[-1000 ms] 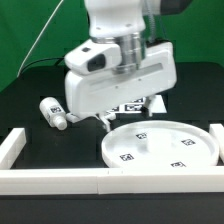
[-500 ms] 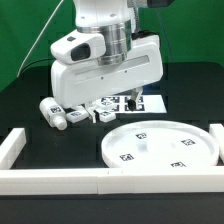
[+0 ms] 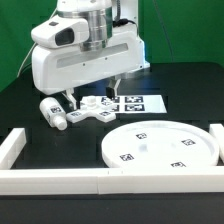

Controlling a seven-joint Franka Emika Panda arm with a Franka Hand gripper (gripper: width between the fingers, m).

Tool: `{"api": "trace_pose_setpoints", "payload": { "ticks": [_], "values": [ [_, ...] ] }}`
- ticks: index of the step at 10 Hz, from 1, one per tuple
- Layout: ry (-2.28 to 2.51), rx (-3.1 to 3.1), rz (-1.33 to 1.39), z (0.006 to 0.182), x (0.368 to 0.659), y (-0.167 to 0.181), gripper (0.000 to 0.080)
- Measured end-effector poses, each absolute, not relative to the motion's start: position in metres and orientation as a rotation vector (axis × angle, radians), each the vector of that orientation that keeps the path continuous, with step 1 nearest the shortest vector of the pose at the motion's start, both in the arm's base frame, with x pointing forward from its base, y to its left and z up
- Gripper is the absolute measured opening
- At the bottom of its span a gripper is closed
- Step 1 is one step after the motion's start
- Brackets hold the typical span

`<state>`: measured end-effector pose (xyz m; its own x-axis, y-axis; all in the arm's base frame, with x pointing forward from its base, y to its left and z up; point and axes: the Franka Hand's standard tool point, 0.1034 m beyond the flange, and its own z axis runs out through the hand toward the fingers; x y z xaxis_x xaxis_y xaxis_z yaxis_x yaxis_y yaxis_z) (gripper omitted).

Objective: Assemble round table

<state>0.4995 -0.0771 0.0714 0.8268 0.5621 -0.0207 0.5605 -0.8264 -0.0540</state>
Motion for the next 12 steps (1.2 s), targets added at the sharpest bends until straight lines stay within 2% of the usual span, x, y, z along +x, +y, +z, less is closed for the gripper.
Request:
{"api": "trace_pose_setpoints", "payload": {
  "ticks": [5,8,12],
  "values": [
    [-0.915,-2.944,0.045,0.067,0.491,-0.087,0.0648],
    [-1.002,-2.923,0.095,0.043,0.437,-0.153,0.0648],
    [-0.998,-2.918,0.104,0.037,0.438,-0.159,0.0648]
  ]
}}
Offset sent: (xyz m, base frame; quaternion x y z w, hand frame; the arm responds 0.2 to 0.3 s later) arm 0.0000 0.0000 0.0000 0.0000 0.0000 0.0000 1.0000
